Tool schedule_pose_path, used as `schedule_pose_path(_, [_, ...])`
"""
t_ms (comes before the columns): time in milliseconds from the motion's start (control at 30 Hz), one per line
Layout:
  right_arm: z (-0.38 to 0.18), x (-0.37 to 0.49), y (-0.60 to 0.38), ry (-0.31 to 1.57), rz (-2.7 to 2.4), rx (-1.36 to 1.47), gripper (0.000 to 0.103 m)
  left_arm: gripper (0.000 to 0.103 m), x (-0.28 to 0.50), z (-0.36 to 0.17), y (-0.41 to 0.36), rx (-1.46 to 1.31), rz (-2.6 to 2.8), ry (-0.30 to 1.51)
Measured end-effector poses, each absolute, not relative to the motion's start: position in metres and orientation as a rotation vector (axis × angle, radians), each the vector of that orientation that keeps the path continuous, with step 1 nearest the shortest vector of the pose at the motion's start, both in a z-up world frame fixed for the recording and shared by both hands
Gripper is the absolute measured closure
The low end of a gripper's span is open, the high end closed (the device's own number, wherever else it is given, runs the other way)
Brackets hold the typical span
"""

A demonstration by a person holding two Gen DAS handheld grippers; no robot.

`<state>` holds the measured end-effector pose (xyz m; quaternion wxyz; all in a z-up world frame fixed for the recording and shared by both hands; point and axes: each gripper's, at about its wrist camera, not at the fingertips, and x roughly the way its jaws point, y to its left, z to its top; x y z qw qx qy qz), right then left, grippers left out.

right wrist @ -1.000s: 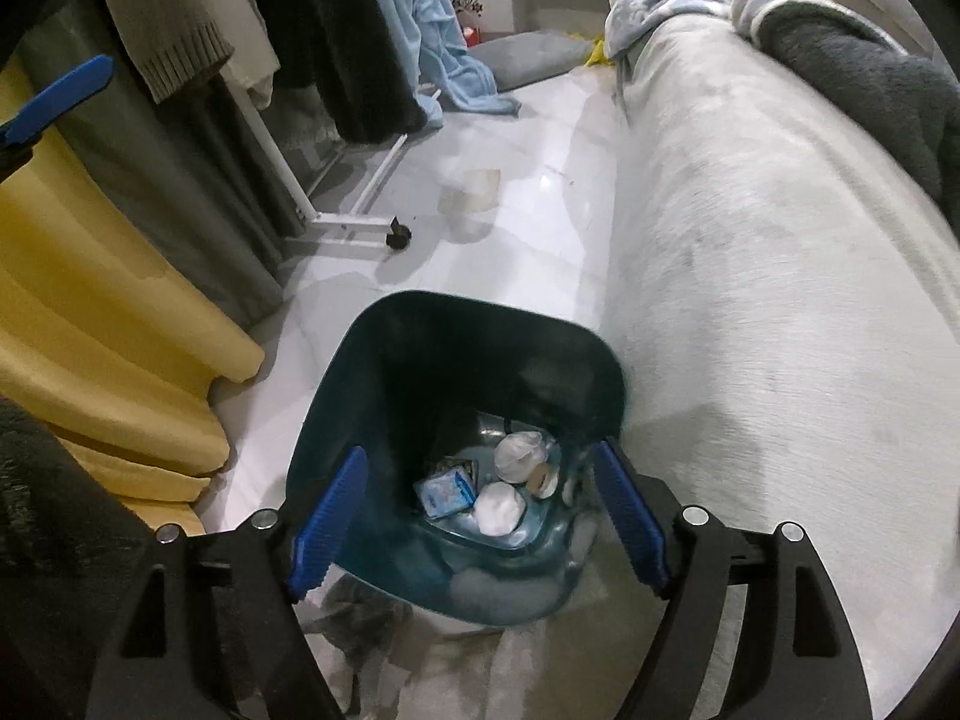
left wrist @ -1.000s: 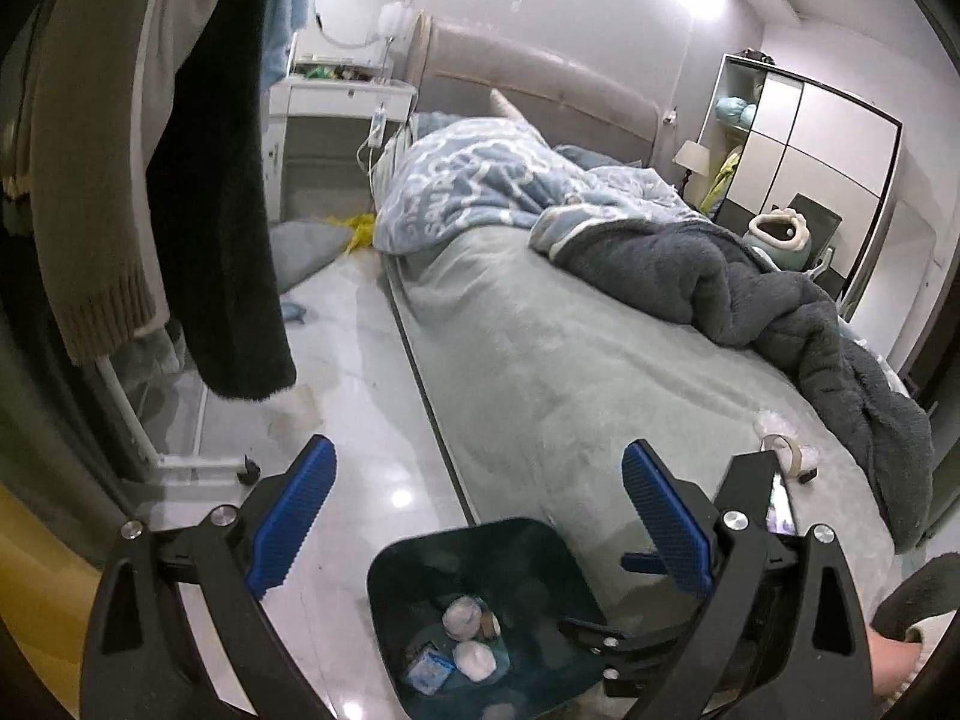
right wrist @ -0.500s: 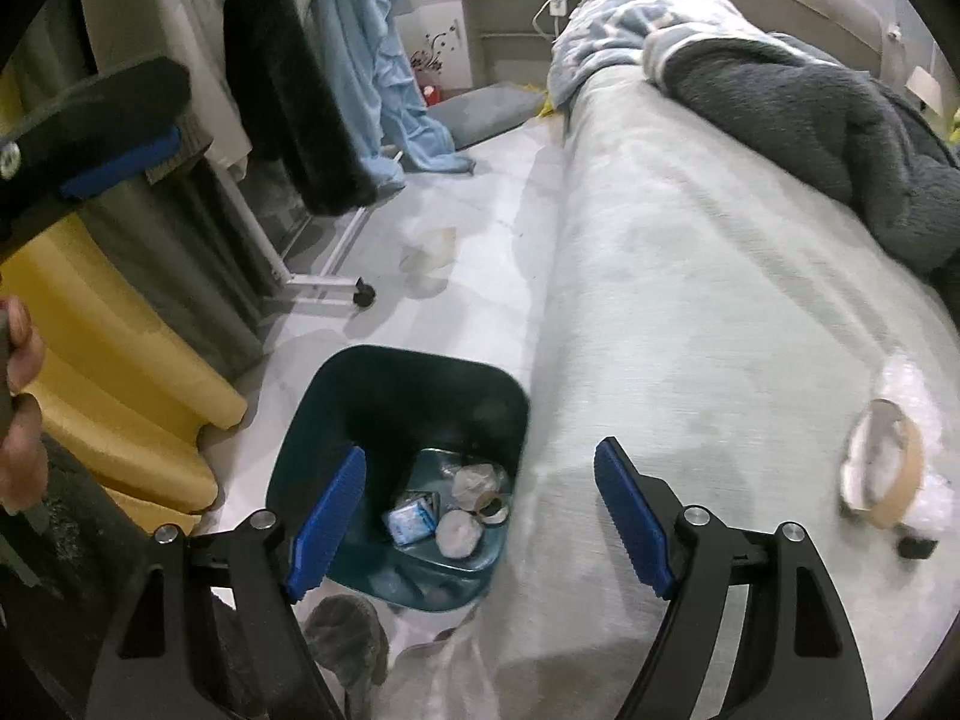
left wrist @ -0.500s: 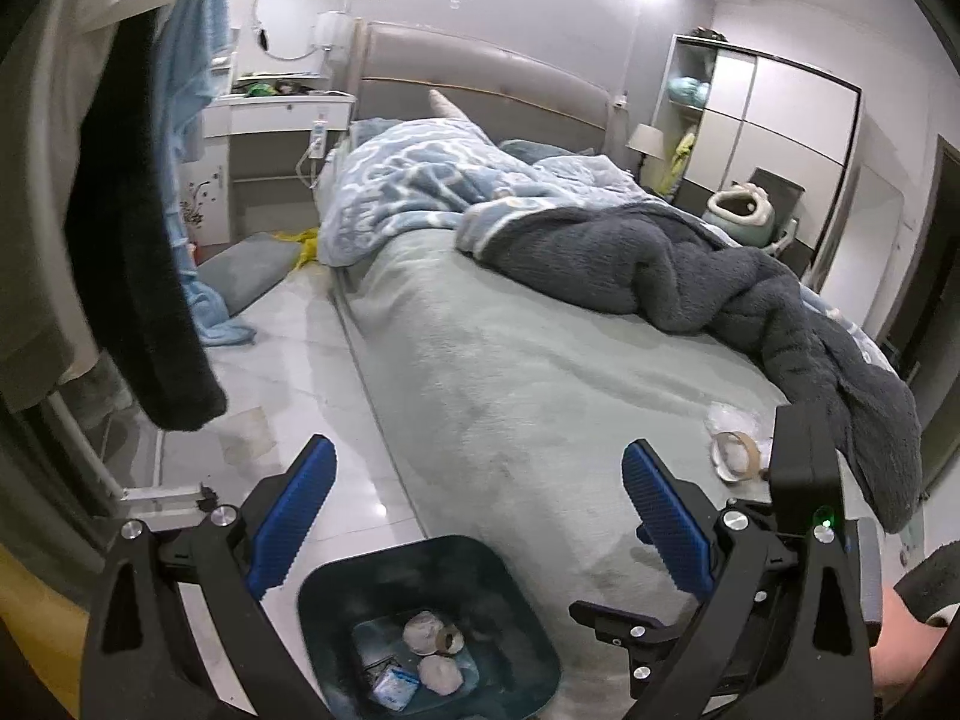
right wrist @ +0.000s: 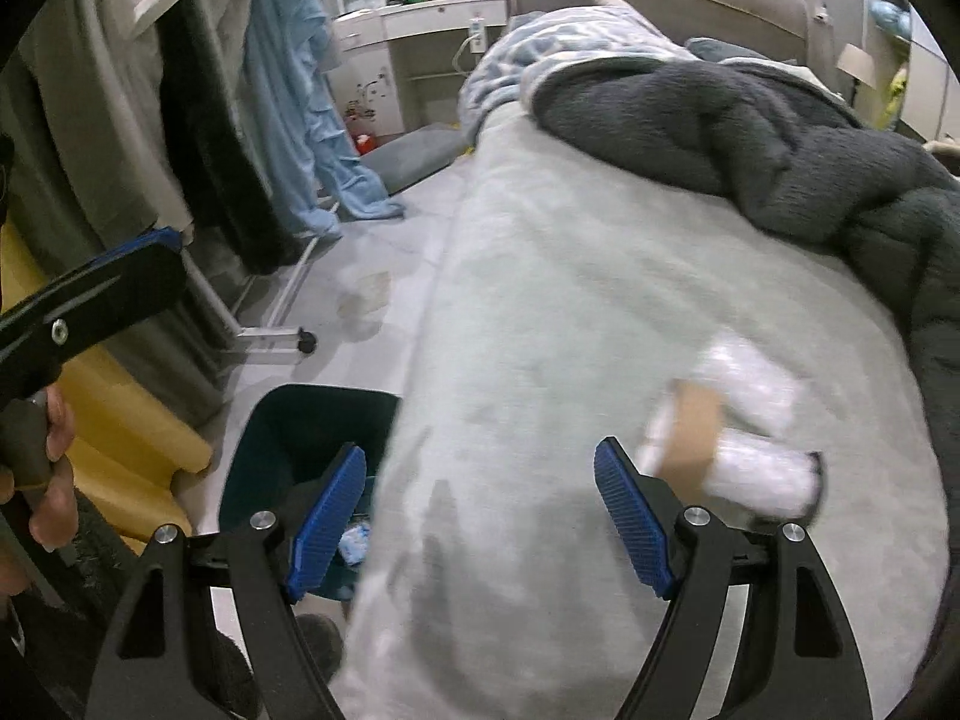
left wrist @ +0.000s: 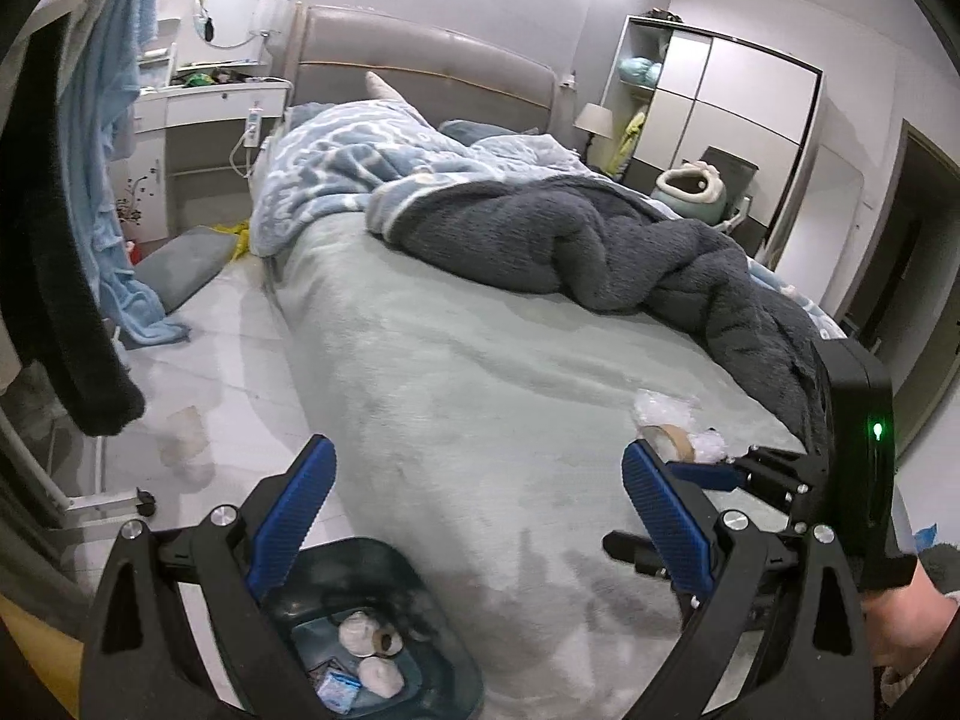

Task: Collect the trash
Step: 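Move both tools back over the tape roll and black piece on the bed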

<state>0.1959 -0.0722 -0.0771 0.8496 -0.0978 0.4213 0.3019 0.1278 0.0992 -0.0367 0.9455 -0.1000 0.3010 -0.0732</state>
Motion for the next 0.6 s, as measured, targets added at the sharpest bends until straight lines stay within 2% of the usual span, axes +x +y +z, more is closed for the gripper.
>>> schedule_pose_path(367, [-0.064, 0.206, -0.14, 0.827, 0.61, -0.317, 0.014, 0.008, 0.149, -0.045, 0.052, -0.22, -0.273, 0.65])
schedule_pose_path(600, [-0.075, 0.215, -0.163, 0.831, 0.616, -0.359, 0.014, 0.022, 0.162, -0.057, 0.02, -0.221, -0.342, 0.692])
